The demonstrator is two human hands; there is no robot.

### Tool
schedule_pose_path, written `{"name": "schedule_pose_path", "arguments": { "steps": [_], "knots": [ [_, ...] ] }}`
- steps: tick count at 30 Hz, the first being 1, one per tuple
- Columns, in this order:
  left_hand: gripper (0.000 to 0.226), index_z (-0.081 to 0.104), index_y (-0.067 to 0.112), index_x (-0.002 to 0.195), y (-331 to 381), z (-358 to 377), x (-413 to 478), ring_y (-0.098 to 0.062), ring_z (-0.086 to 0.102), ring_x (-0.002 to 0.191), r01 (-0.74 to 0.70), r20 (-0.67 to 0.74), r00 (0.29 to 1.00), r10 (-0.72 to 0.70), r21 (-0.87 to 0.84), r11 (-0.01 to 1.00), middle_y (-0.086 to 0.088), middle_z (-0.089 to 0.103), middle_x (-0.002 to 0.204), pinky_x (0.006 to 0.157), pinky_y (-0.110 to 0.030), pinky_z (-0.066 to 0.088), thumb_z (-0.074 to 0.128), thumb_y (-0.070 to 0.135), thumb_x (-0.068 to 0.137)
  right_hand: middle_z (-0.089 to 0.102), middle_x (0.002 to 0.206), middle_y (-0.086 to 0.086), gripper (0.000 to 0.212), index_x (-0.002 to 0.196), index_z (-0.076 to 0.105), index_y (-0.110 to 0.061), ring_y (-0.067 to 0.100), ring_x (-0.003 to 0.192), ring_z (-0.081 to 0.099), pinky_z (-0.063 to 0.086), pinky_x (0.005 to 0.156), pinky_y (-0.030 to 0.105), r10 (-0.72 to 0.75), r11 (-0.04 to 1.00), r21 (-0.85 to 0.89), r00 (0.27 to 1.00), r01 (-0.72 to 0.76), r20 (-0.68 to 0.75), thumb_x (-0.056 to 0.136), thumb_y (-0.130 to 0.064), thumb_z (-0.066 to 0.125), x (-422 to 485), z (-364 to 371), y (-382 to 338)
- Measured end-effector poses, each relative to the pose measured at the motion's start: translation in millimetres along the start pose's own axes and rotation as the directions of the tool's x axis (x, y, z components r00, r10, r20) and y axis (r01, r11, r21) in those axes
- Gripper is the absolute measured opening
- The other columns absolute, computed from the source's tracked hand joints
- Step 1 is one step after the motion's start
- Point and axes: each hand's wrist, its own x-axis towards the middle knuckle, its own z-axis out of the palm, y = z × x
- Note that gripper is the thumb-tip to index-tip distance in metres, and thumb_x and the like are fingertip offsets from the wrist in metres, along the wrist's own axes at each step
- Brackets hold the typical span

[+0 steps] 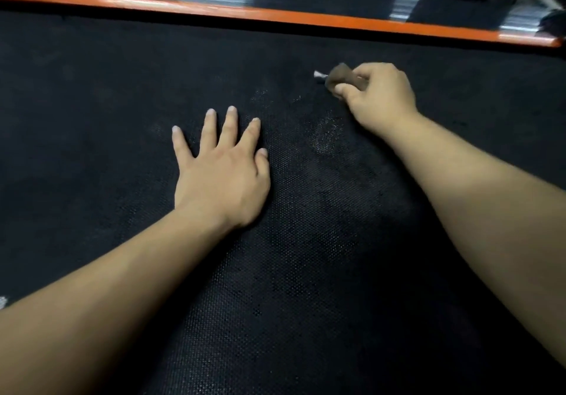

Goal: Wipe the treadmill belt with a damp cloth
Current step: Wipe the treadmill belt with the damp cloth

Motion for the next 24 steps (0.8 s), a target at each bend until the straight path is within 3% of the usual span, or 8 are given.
{"name": "schedule_pose_path", "arguments": {
  "steps": [2,7,8,12,18,19,22,24],
  "knots": [
    [0.06,0.005,0.034,0.163,0,0,0,-0.024,-0.015,0.157,-0.002,0.001,1.0,0.002,0.005,1.0,0.001,-0.006,0.172,0.121,-0.065,-0.01,0.01,0.048,0.105,0.068,0.098,-0.001,0.02,0.096,0.072,-0.028,0.027,0.1,0.063,0.046,0.079,0.032,0.012,1.0,0.022,1.0,-0.011,-0.018,0.086,-0.045,0.067,-9,11,-7],
    [0.063,0.002,0.033,0.163,1,0,1,-0.025,-0.017,0.156,-0.011,0.003,1.0,0.011,0.027,1.0,0.0,-0.01,0.172,0.12,-0.065,-0.01,0.007,0.052,0.103,0.055,0.085,-0.005,0.025,0.101,0.073,-0.031,0.02,0.084,0.057,0.046,0.074,0.035,-0.361,0.932,0.104,0.917,0.348,0.169,0.087,-0.048,0.063,-60,5,-25],
    [0.064,0.001,0.034,0.163,1,0,1,-0.024,-0.018,0.156,-0.01,0.012,1.0,0.009,0.03,0.999,0.0,-0.01,0.172,0.12,-0.065,-0.011,0.007,0.053,0.103,0.058,0.087,-0.002,0.028,0.103,0.073,-0.029,0.023,0.086,0.059,0.047,0.074,0.036,-0.354,0.935,0.029,0.926,0.353,0.133,0.087,-0.05,0.062,-36,7,-14],
    [0.065,0.001,0.035,0.163,1,1,1,-0.027,-0.017,0.156,-0.017,0.011,1.0,0.017,0.024,1.0,-0.003,-0.009,0.172,0.119,-0.067,-0.01,0.006,0.058,0.102,0.059,0.086,-0.001,0.029,0.1,0.073,-0.023,0.031,0.095,0.062,0.038,0.069,0.03,-0.024,0.998,-0.066,0.999,0.022,-0.03,0.088,-0.048,0.063,37,14,15],
    [0.069,0.0,0.046,0.16,7,-7,7,-0.035,-0.015,0.156,-0.021,0.079,0.997,0.017,0.052,0.998,-0.01,-0.004,0.171,0.115,-0.075,-0.009,0.006,0.071,0.096,0.058,0.09,0.004,0.032,0.108,0.074,-0.029,0.029,0.09,0.059,0.048,0.076,0.038,-0.375,0.926,0.019,0.916,0.377,0.144,0.087,-0.05,0.062,-1,20,-10],
    [0.07,0.001,0.046,0.16,11,-9,11,-0.036,-0.015,0.156,-0.002,0.092,0.996,0.0,0.028,1.0,-0.011,-0.001,0.17,0.114,-0.076,-0.01,0.009,0.073,0.096,0.059,0.09,0.004,0.033,0.108,0.074,-0.028,0.03,0.092,0.059,0.048,0.076,0.038,-0.346,0.934,-0.051,0.931,0.354,0.118,0.088,-0.051,0.062,18,18,-3],
    [0.074,0.005,0.043,0.161,28,-10,20,-0.045,-0.012,0.154,0.049,0.098,0.994,-0.047,-0.017,0.999,-0.019,0.005,0.166,0.112,-0.078,-0.011,0.013,0.077,0.095,0.061,0.09,0.002,0.03,0.1,0.072,-0.023,0.031,0.099,0.061,0.042,0.074,0.032,-0.025,0.996,-0.092,0.999,0.023,-0.024,0.089,-0.05,0.063,69,17,18],
    [0.076,0.007,0.041,0.161,38,-3,20,-0.049,-0.013,0.152,0.054,0.067,0.996,-0.056,0.023,0.998,-0.026,0.004,0.164,0.113,-0.077,-0.01,0.013,0.077,0.095,0.065,0.097,0.004,0.027,0.102,0.074,-0.024,0.03,0.101,0.061,0.04,0.076,0.031,-0.05,0.997,-0.061,0.999,0.049,-0.018,0.089,-0.046,0.065,65,27,9]
  ]
}}
